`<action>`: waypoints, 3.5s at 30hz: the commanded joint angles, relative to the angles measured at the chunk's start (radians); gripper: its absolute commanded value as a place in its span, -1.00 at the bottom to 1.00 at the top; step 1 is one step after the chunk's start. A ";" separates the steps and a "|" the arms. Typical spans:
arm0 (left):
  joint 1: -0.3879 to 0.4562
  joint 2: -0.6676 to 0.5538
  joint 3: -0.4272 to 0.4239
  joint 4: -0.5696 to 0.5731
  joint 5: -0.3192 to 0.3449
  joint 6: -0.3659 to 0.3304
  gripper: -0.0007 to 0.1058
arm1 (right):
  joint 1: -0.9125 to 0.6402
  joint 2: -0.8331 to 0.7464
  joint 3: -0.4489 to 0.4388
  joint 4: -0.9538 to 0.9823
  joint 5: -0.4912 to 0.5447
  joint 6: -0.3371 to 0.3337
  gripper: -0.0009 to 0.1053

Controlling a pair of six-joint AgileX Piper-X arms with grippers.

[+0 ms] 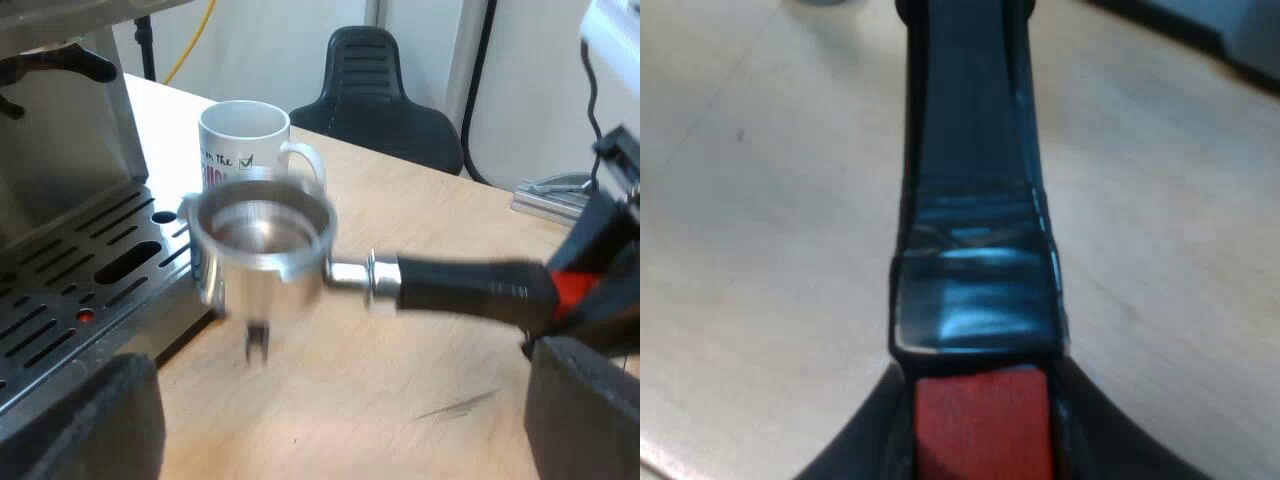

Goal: Grind coffee beans and then tamp

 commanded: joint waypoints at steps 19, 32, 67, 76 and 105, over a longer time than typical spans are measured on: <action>-0.004 -0.006 -0.001 0.005 -0.010 -0.004 0.56 | -0.290 -0.011 0.144 -0.361 -0.273 -0.350 -0.98; -0.004 -0.006 -0.001 0.031 -0.010 -0.004 0.56 | -0.340 0.023 0.268 -0.576 -0.308 -0.425 -0.98; -0.004 -0.006 -0.001 0.049 -0.010 -0.004 0.56 | -0.340 0.304 0.299 -0.770 -0.359 -0.300 -0.98; -0.004 -0.006 -0.001 0.049 -0.010 -0.004 0.56 | -0.340 0.304 0.299 -0.760 -0.359 -0.302 -0.32; -0.004 -0.006 -0.001 0.049 -0.010 -0.004 0.56 | -0.340 0.234 0.069 -0.293 -0.359 -0.302 -0.11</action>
